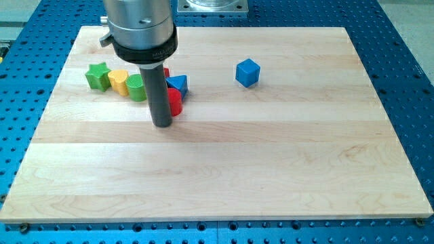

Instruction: Move the cube to the bottom right of the red circle

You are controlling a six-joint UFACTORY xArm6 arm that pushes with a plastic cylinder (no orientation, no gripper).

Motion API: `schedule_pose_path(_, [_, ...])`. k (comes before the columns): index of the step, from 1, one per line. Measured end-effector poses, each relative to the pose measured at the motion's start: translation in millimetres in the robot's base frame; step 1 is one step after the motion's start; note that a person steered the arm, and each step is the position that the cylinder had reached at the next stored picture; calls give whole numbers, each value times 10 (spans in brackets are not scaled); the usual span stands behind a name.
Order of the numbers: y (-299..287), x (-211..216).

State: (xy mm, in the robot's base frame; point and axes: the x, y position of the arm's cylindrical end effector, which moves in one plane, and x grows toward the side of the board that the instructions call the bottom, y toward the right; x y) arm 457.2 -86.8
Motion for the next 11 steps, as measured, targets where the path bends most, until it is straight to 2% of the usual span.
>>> schedule_pose_path(1, [3, -87])
schedule_pose_path(2, [-202, 177])
schedule_pose_path(3, [732, 457])
schedule_pose_path(4, [2017, -187])
schedule_pose_path(5, [2413, -1149])
schedule_pose_path(6, [2177, -1664])
schedule_pose_path(7, [1787, -1496])
schedule_pose_path(8, [1642, -981])
schedule_pose_path(9, [1807, -1017])
schedule_pose_path(10, [1587, -1108])
schedule_pose_path(11, [1138, -630])
